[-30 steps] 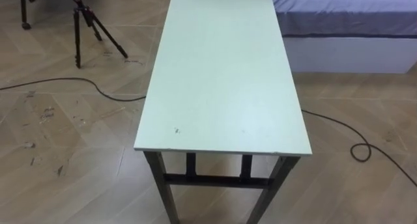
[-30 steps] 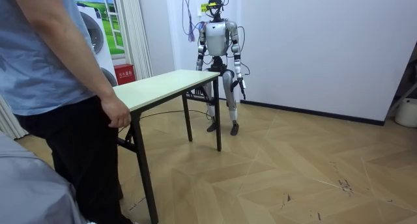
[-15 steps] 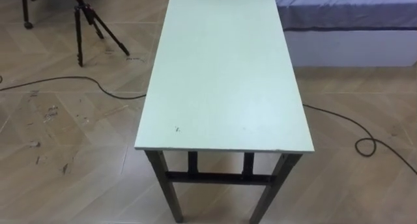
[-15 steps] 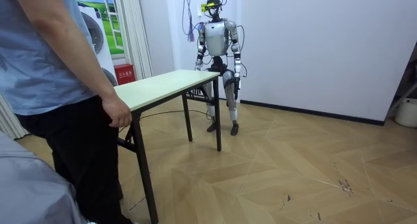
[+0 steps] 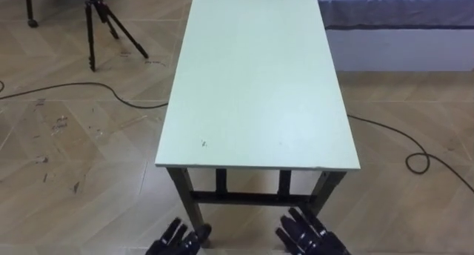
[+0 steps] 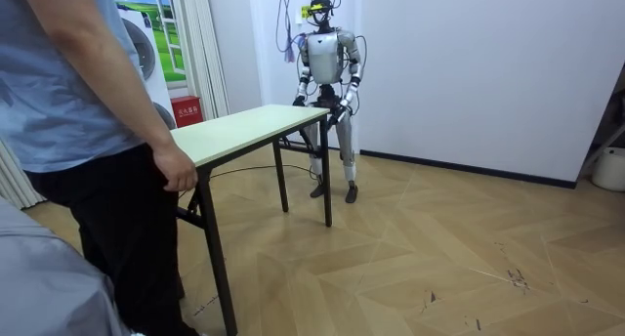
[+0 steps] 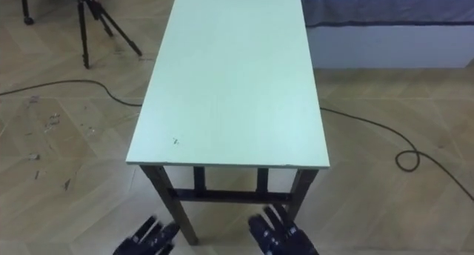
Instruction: Move table with human
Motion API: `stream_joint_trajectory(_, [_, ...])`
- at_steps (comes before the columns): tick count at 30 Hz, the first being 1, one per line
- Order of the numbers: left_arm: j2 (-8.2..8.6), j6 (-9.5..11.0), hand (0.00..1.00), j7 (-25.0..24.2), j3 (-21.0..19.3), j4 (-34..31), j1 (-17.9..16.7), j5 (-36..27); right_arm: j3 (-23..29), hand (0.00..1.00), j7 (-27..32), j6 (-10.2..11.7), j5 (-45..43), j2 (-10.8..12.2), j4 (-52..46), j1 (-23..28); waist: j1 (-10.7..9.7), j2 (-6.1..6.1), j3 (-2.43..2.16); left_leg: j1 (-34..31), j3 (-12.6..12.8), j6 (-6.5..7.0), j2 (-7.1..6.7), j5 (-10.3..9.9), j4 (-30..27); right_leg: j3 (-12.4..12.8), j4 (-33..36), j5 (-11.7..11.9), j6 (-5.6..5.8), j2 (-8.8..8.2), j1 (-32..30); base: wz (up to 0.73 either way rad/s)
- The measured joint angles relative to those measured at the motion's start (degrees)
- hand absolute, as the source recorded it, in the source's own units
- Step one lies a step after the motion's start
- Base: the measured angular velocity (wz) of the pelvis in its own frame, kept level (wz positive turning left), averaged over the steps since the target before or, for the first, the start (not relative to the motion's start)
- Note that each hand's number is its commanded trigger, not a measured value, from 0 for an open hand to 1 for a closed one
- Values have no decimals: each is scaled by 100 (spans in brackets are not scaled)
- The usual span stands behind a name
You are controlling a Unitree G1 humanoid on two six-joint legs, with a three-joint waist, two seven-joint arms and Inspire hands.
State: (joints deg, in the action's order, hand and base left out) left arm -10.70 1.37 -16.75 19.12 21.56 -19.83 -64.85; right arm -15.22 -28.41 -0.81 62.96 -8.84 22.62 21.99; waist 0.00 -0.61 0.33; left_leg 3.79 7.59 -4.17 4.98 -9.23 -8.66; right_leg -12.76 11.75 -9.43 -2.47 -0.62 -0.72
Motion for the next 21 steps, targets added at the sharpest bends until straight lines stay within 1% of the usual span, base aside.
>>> stream_joint_trajectory(2, [-33,2,0,-69,148,-287,-6,-68,-106,0,-31,0,25,-41,-113,13,-2,-10,7,-10,1,1,-5,-1,-2,0,3,0,5,-5,-9,2])
stream_joint_trajectory(4, [-41,7,0,-180,225,-419,9,-78,-184,0,-75,0,49,-96,-224,8,-3,-15,5,-12,1,1,-10,-1,-2,0,8,-1,10,-11,-10,0])
stream_joint_trajectory(8, [-203,8,0,-198,419,-842,-13,-90,-401,0,-85,10,101,-319,-739,6,-36,-15,7,-13,0,1,-15,-1,-14,-2,14,2,15,-17,-35,0])
stream_joint_trajectory(11, [-201,11,0,-198,421,-1096,58,-92,-535,0,-102,27,101,-389,-963,-58,-46,-21,5,-10,-8,2,-20,0,-18,0,10,1,15,-20,-28,0])
stream_joint_trajectory(12, [-198,11,0,-198,419,-1152,106,-92,-572,0,-124,26,97,-395,-1003,-88,-89,-22,5,-2,-46,2,-22,0,-18,-14,2,1,16,-19,-3,4])
stream_joint_trajectory(15, [-201,7,0,-188,398,-1156,314,-95,-605,0,-127,15,89,-413,-1001,-199,-126,-9,13,12,-51,2,-24,0,-14,-2,6,-2,20,-19,26,0])
stream_joint_trajectory(16, [-213,-15,0,-165,396,-1155,334,-95,-607,0,-127,3,91,-435,-1001,-204,-121,-4,17,17,-46,2,-24,0,-14,0,6,-2,20,-19,28,-4])
stream_joint_trajectory(18, [-236,-25,0,-85,351,-1155,369,-161,-600,0,-123,-30,103,-503,-1001,-263,-123,22,39,54,-28,2,-24,0,-12,13,14,-2,21,-21,33,-2])
stream_joint_trajectory(21, [-249,-71,0,54,325,-1155,448,-260,-600,0,-73,-112,102,-535,-1001,-353,-92,47,56,88,2,2,-24,0,-2,29,41,-2,20,-23,35,-3])
